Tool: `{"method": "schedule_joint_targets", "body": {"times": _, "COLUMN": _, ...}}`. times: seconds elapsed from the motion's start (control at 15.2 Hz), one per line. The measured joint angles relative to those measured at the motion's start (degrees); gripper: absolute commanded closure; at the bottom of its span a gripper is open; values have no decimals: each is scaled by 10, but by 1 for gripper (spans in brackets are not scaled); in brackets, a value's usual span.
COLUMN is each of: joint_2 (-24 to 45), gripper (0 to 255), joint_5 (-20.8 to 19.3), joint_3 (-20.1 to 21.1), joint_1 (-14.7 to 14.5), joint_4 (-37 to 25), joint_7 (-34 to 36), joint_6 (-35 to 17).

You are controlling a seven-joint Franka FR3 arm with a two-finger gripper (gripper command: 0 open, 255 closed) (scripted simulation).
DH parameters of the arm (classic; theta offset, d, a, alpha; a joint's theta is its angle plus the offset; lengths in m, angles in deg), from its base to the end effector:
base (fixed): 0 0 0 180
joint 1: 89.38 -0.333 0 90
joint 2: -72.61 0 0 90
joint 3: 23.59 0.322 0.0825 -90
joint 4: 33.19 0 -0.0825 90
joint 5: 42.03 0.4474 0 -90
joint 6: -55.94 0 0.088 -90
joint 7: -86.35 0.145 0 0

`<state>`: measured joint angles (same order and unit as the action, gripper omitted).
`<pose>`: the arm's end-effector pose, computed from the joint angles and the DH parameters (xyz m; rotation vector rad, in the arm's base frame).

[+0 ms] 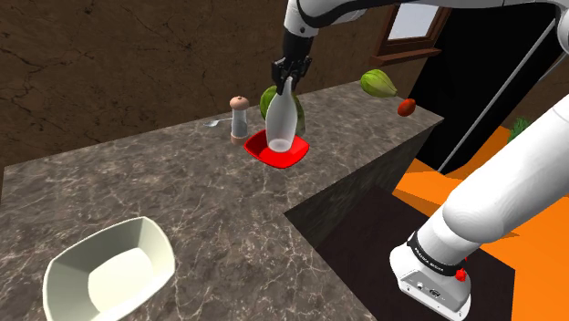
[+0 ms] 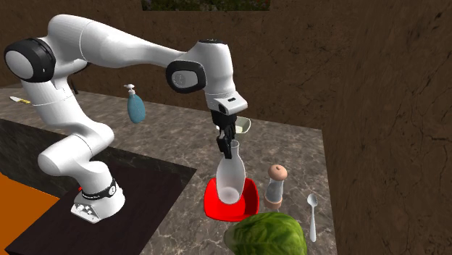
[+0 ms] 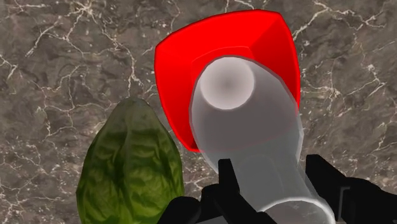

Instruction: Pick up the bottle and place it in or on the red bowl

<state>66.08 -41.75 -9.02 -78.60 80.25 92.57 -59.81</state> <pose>0.6056 0.0438 0.4791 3.1209 -0.0681 0.2380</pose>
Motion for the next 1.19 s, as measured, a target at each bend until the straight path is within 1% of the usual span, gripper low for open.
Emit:
{"method": "schedule_joint_targets", "body": {"times": 0.33, "joint_2": 1, "gripper": 255, "joint_5": 0, "joint_3": 0, "joint_1": 0, "joint_4": 3, "joint_7": 1, "joint_6": -4}}
{"method": "schedule_joint_targets", "body": {"times": 0.4, "joint_2": 1, "gripper": 0, "joint_5": 0, "joint_3": 0, "joint_1": 0, "joint_4": 3, "joint_7": 1, "joint_6": -4}}
{"method": "schedule_joint_targets", "body": {"times": 0.79, "joint_2": 1, "gripper": 0, "joint_5": 0, "joint_3": 0, "joint_1": 0, "joint_4": 3, "joint_7": 1, "joint_6": -4}}
{"method": "schedule_joint_targets", "body": {"times": 1.06, "joint_2": -13, "gripper": 0, "joint_5": 3, "joint_3": -2, "joint_1": 0, "joint_4": -37, "joint_7": -3, "joint_6": 48}}
{"method": "schedule_joint_targets", "body": {"times": 1.19, "joint_2": -16, "gripper": 0, "joint_5": 4, "joint_3": -2, "joint_1": 0, "joint_4": -47, "joint_7": -3, "joint_6": 61}}
